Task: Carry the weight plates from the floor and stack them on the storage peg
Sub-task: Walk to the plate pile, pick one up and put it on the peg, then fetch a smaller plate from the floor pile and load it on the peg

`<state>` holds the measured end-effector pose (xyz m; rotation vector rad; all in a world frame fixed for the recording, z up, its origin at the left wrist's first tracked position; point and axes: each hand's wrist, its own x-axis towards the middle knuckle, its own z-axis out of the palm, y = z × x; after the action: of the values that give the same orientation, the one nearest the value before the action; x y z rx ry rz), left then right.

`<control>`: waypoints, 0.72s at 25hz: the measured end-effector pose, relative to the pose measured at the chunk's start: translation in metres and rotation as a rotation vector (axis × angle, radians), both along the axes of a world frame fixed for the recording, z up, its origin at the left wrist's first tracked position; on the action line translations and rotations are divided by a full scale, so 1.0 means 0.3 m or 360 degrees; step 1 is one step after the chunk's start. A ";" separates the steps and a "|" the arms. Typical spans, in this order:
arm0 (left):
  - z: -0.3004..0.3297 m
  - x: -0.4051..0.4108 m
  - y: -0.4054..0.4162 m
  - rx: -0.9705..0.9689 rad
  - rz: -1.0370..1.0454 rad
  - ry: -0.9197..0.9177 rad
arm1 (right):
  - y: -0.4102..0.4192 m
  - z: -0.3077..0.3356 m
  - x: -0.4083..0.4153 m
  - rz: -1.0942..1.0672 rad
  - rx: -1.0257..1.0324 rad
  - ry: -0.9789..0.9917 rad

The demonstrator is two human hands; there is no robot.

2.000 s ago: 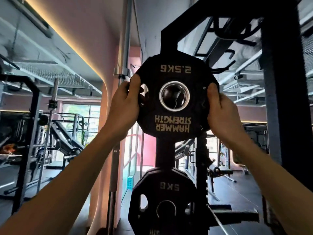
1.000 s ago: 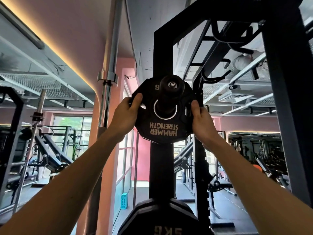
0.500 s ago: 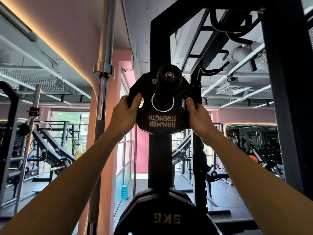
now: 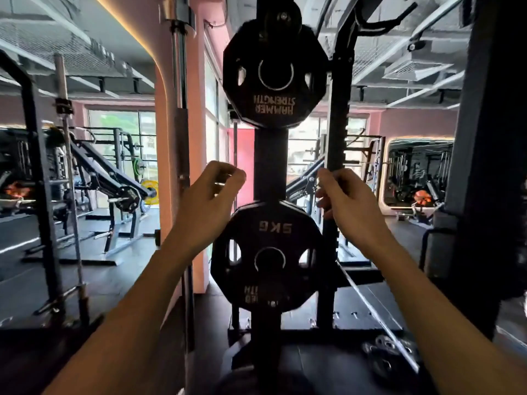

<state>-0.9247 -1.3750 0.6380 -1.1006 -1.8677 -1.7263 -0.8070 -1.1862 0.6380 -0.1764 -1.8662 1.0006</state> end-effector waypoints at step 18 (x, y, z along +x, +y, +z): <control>-1.093 0.566 -0.453 -0.0575 -0.0114 -0.1058 | -0.418 -1.058 0.637 -0.0023 -0.0614 -0.0913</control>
<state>-0.7550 -1.5109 0.3101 -0.7556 -2.6480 -2.0131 -0.6160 -1.3117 0.3207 -0.7737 -2.1456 1.3968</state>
